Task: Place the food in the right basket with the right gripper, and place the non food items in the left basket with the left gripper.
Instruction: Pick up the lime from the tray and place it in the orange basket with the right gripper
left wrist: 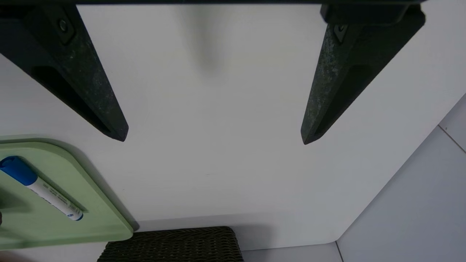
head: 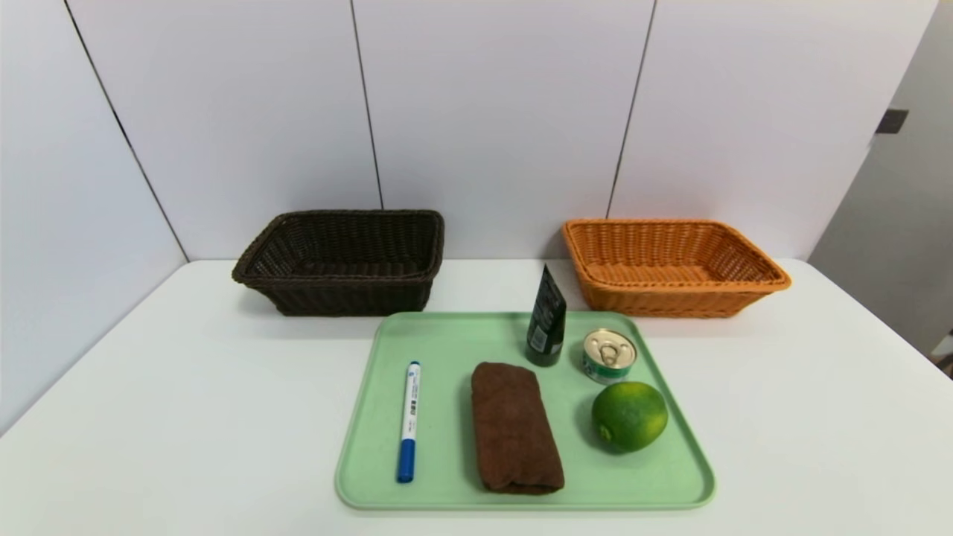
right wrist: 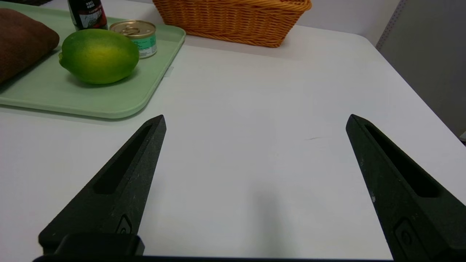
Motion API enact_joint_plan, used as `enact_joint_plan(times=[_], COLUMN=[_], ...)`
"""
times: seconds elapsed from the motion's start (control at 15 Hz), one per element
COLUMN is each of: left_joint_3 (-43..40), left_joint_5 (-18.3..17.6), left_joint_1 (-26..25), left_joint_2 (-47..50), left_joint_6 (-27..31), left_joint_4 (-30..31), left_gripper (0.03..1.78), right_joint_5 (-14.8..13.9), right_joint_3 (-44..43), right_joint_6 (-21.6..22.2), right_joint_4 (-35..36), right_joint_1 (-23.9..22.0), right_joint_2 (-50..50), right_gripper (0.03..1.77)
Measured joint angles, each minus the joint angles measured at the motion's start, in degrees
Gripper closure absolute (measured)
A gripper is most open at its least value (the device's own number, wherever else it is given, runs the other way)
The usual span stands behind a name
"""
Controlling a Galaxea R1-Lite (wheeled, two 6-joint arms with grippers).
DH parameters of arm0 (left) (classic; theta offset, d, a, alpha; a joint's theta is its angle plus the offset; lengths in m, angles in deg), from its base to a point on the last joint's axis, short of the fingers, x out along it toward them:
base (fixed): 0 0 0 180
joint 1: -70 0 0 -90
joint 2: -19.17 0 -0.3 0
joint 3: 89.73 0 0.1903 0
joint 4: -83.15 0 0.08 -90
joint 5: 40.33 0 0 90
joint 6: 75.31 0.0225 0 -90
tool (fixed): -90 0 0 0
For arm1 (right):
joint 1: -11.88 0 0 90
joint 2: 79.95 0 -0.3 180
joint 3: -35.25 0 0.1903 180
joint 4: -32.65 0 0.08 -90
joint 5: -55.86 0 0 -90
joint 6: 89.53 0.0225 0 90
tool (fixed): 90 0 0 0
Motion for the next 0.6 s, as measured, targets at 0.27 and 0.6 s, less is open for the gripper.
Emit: enact_joint_plan(times=[0.27,0.6], left_joint_3=[0.0,2.0], left_joint_5=[0.0,-0.3], left_joint_1=[0.0,0.0], left_joint_2=[0.0,0.0], left_joint_6=[-0.6,0.5], left_joint_4=[0.4,-2.5], left_gripper=[0.12,0.12], right_joint_5=[-0.1,1.0], right_joint_3=[0.0,-2.8], right_joint_6=[0.7,1.4], right_joint_4=[0.0,-0.7], right_joint_1=[0.0,0.0], right_joint_2=[0.0,-0.1], right_gripper=[0.09,0.09])
